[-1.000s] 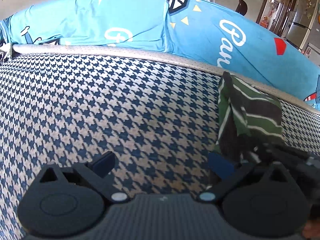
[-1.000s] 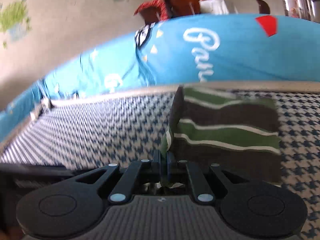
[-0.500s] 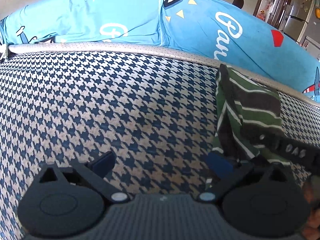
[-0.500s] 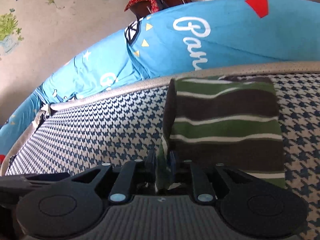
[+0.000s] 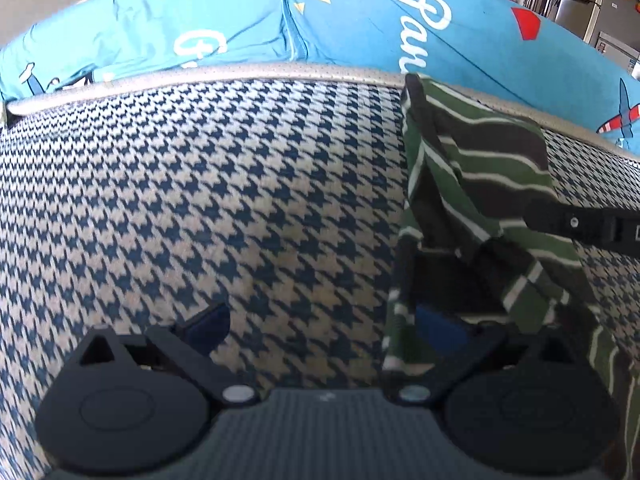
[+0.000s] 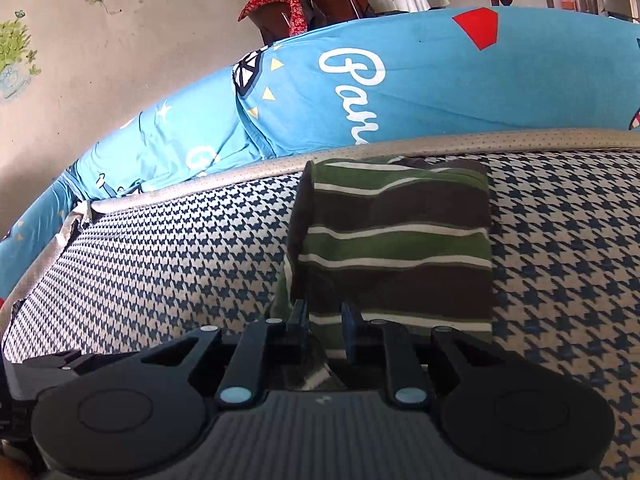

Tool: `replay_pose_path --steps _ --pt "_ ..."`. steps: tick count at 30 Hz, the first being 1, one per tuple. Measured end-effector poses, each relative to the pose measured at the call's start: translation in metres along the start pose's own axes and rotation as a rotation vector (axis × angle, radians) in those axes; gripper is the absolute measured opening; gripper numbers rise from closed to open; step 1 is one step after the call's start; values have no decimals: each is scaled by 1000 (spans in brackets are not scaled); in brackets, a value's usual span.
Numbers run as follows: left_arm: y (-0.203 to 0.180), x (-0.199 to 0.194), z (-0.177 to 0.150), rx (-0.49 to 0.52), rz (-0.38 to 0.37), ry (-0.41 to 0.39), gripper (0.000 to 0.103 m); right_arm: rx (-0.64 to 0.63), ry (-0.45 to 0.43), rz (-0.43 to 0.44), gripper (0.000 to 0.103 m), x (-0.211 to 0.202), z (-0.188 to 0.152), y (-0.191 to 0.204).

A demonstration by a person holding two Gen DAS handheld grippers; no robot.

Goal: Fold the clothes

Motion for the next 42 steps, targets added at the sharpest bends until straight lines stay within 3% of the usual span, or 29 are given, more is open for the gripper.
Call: replay_pose_path --steps 10,18,24,42 --pt "-8 -10 -20 -32 -9 -1 103 -19 -4 -23 20 -17 -4 -13" --pt "-13 -19 -31 -20 -7 -3 103 24 -14 -95 20 -43 -13 -46" --pt "-18 -19 -41 22 30 0 103 83 -16 -144 28 -65 -26 -69" --pt "-30 -31 -62 67 45 -6 103 149 5 -195 28 -99 -65 -88"
Point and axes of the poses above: each gripper's, at about its wrist camera, not at the fingertips, and x roughly the way its jaws point, y to its left, z to its top, the point moved 5 cm from there along x, roughly the way its jaws point, and after that the axes turned 15 degrees about -z, right-handed, at the moved point
